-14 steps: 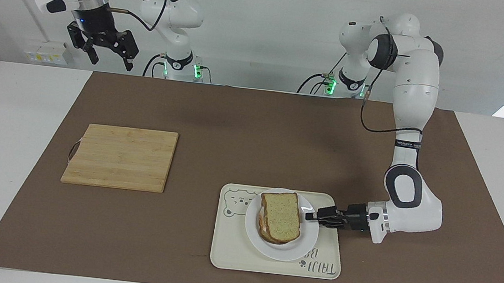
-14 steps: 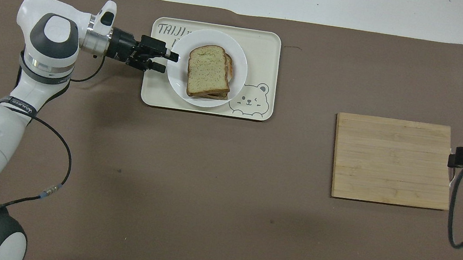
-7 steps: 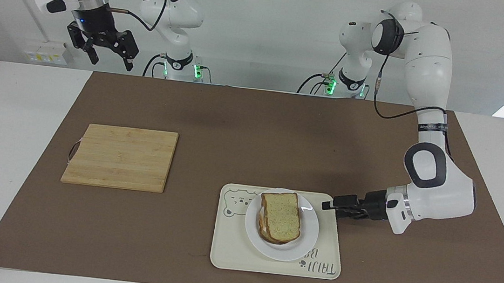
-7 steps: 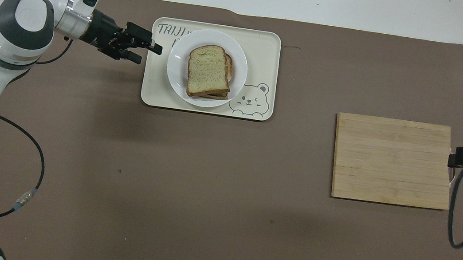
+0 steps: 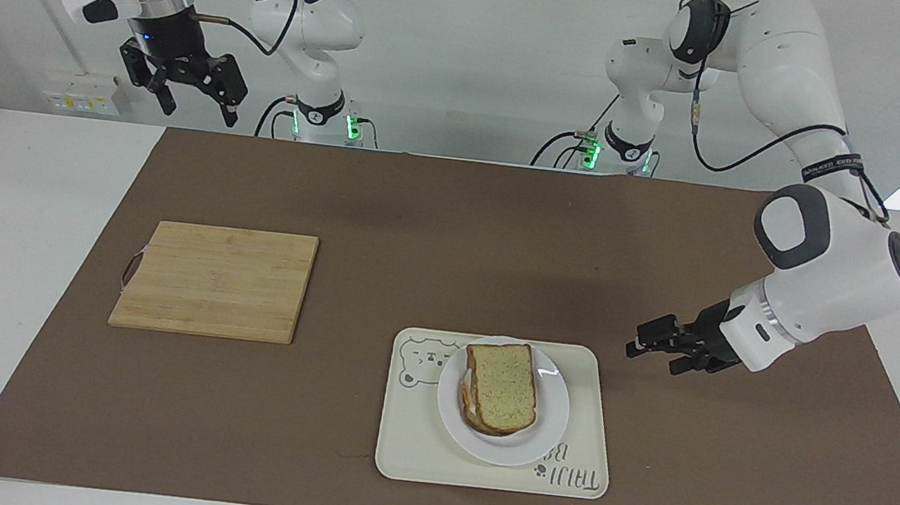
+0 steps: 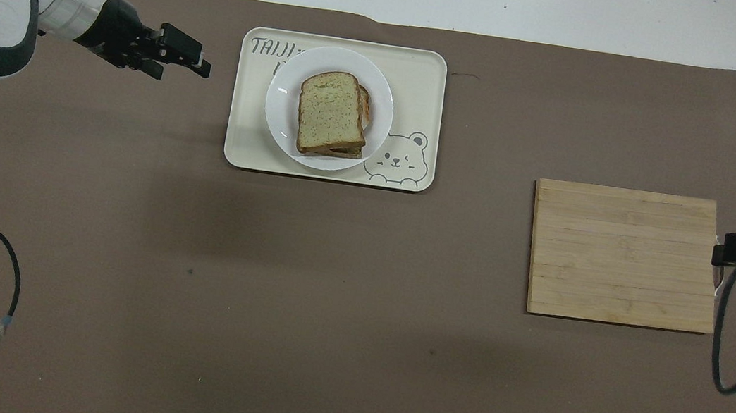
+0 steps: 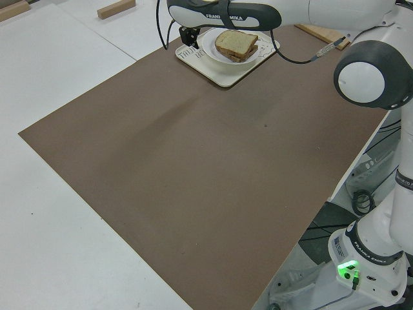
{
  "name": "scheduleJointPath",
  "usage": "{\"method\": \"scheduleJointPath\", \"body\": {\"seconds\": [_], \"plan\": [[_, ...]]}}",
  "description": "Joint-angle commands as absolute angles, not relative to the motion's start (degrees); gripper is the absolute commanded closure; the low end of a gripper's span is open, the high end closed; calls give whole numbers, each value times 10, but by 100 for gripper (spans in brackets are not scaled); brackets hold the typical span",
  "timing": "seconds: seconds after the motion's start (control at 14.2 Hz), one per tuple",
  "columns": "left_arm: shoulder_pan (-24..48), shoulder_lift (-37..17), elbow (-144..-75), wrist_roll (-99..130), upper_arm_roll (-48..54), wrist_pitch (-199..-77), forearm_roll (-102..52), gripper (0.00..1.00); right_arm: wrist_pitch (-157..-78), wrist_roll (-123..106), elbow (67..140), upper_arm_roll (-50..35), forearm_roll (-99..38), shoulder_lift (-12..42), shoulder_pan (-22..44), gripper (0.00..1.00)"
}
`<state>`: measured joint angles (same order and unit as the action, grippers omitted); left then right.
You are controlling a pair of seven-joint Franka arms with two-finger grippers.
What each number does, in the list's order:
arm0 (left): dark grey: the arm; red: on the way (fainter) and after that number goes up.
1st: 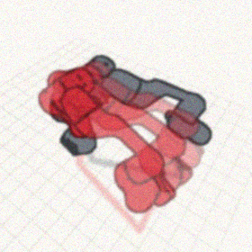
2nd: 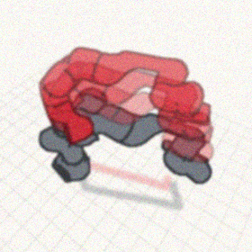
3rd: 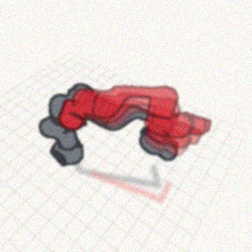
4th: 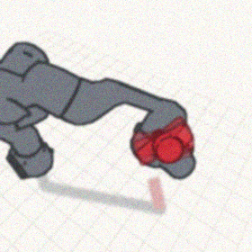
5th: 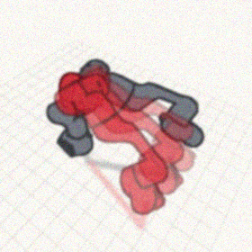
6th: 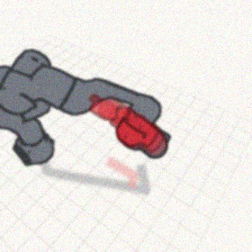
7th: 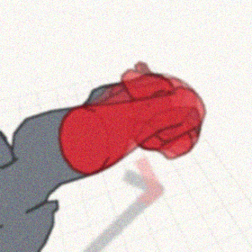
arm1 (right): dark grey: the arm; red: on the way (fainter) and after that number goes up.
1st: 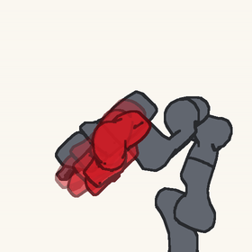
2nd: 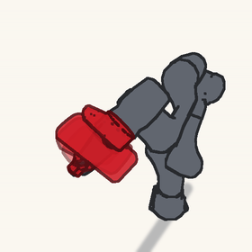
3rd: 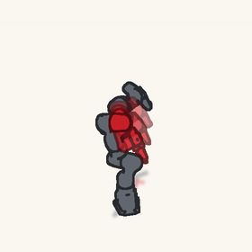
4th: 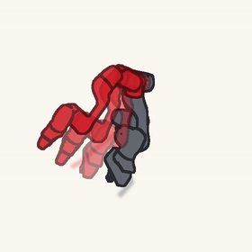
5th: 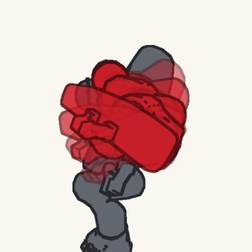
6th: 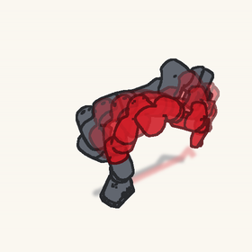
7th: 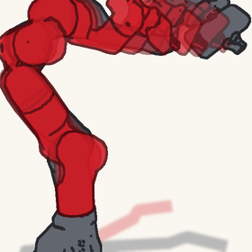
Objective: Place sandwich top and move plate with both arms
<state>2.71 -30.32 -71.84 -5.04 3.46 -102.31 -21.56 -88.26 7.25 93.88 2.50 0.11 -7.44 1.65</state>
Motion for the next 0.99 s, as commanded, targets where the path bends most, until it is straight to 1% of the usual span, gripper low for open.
{"method": "scheduleJointPath", "body": {"seconds": [0.0, 0.21, 0.35, 0.63, 0.92], "plan": [[31, -232, -786, -28, 28, -1021, -149, 0, -889, 59, 947, 21, 1, -81, 11, 0], [26, -183, -822, -27, 28, -1014, -106, 0, -889, 59, 947, 21, 2, -81, 11, 0], [25, -129, -879, -25, 28, -1023, -77, 0, -889, 59, 947, 21, 2, -81, 11, 0], [24, -75, -904, 2, 27, -985, -47, 0, -889, 60, 947, 21, 1, -81, 11, 0], [22, -24, -909, 20, 27, -925, -39, 0, -889, 59, 947, 21, 2, -81, 11, 0]]}}
